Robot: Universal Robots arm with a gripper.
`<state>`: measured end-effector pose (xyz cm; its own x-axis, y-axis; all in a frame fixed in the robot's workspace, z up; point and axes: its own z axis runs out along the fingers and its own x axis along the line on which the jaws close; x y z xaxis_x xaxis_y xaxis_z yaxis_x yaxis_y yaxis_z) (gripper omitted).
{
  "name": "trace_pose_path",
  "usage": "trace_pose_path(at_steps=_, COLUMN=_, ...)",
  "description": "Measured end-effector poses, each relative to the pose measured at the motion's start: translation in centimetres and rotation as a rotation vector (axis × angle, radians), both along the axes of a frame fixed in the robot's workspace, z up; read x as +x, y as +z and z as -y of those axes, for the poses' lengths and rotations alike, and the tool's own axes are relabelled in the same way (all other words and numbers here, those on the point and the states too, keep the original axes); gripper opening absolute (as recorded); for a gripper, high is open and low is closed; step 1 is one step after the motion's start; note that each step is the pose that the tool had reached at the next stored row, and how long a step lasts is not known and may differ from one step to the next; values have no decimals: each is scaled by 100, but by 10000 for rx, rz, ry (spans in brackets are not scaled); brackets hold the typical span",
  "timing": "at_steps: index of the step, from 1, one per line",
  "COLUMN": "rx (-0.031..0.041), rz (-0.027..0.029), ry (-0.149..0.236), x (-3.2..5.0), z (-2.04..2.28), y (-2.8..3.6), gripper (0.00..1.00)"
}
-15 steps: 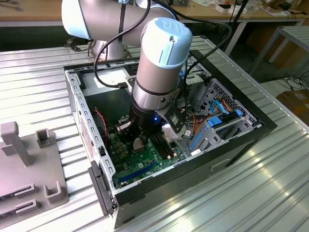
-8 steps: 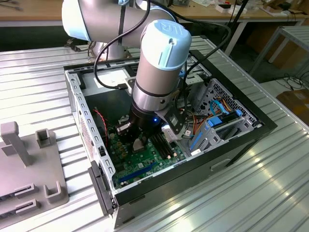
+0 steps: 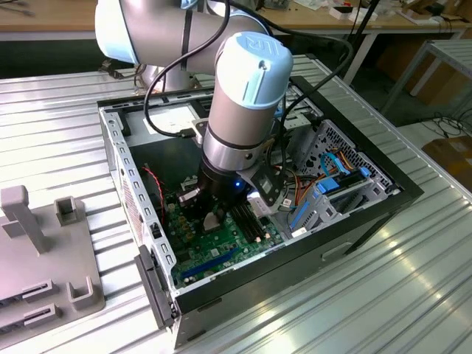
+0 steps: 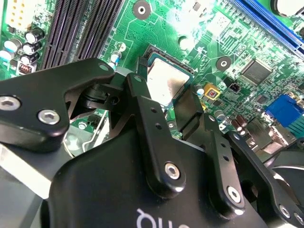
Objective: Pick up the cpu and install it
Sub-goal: 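Place the cpu into insertion slot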
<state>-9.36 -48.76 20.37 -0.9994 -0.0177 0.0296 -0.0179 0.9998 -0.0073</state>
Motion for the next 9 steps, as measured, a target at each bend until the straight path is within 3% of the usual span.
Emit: trace_pose_path(at_steps=9, rx=22, rz=0, ry=-2, x=0, z=0, y=-39, gripper=47)
